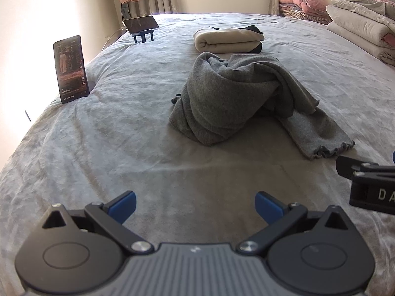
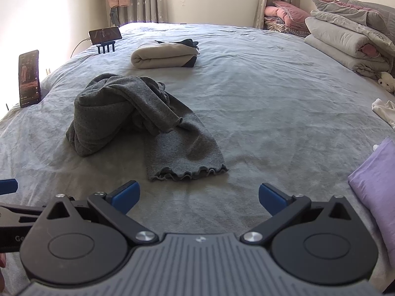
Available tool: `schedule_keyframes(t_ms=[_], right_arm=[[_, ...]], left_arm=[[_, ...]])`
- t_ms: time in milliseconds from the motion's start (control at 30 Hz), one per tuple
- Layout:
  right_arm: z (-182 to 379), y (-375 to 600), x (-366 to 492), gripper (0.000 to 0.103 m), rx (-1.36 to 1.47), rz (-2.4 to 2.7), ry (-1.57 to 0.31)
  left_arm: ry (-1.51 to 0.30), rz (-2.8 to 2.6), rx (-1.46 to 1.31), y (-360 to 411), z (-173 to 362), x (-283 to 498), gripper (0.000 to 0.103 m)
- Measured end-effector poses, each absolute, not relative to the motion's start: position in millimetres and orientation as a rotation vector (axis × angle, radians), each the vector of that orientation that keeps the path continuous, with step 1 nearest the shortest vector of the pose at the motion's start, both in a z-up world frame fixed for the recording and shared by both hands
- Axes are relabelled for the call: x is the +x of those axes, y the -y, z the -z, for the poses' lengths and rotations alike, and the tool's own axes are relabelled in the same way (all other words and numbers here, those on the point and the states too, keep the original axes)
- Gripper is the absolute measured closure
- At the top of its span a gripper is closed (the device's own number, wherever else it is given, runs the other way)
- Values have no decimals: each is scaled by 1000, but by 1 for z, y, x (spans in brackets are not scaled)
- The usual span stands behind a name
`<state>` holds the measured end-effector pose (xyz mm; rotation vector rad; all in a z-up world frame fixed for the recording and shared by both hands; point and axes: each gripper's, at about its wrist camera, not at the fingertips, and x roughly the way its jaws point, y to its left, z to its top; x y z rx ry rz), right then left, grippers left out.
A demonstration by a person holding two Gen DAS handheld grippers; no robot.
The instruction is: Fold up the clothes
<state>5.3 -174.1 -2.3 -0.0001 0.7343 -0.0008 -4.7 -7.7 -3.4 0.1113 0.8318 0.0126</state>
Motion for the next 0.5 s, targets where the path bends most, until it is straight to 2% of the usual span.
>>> schedule_keyframes(t_ms=[500], right_arm=[[3, 173, 6, 0, -11, -1, -738]], left_arm=[[-830, -16, 117, 10, 4, -5, 0]])
